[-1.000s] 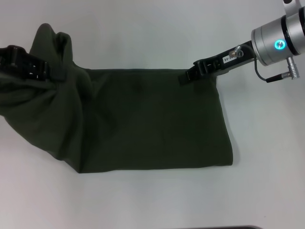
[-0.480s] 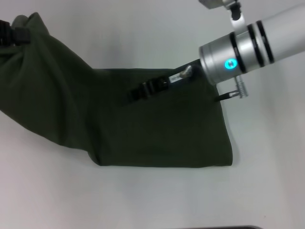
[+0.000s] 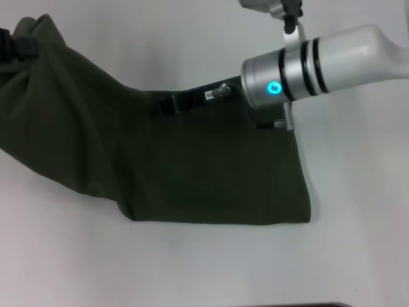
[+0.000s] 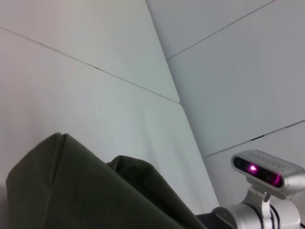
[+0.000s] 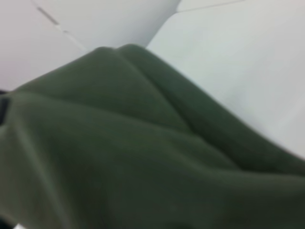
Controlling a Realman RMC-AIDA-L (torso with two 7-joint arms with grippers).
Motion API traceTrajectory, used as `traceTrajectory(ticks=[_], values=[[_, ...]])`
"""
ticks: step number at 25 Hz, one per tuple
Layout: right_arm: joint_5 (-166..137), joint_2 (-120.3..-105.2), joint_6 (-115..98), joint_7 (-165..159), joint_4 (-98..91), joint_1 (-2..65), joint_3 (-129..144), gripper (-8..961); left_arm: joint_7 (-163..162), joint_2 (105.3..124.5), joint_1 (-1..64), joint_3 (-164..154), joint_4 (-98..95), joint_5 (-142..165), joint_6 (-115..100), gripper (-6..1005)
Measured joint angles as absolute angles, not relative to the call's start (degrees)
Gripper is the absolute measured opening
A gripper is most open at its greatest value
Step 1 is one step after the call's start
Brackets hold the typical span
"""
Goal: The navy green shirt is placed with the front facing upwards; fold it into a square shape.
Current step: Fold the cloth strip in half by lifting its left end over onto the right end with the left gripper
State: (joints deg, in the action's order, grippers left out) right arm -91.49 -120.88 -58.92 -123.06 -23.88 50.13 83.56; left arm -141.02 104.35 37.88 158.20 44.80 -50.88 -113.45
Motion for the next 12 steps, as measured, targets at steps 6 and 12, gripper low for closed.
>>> traceTrajectory(ticks=[6,12], values=[[-85.89,-121.14,-49.64,-122.78,-22.35,54.21,92.84,21,-140.63,104.58,37.71,157.70,44.82,-52.80,-113.96,67],[-83.51,-121.51,-45.31,-122.85,-20.78,57.02,94.63,21,-140.17,104.96,37.54,157.36,44.91,-53.77,-114.33,69]])
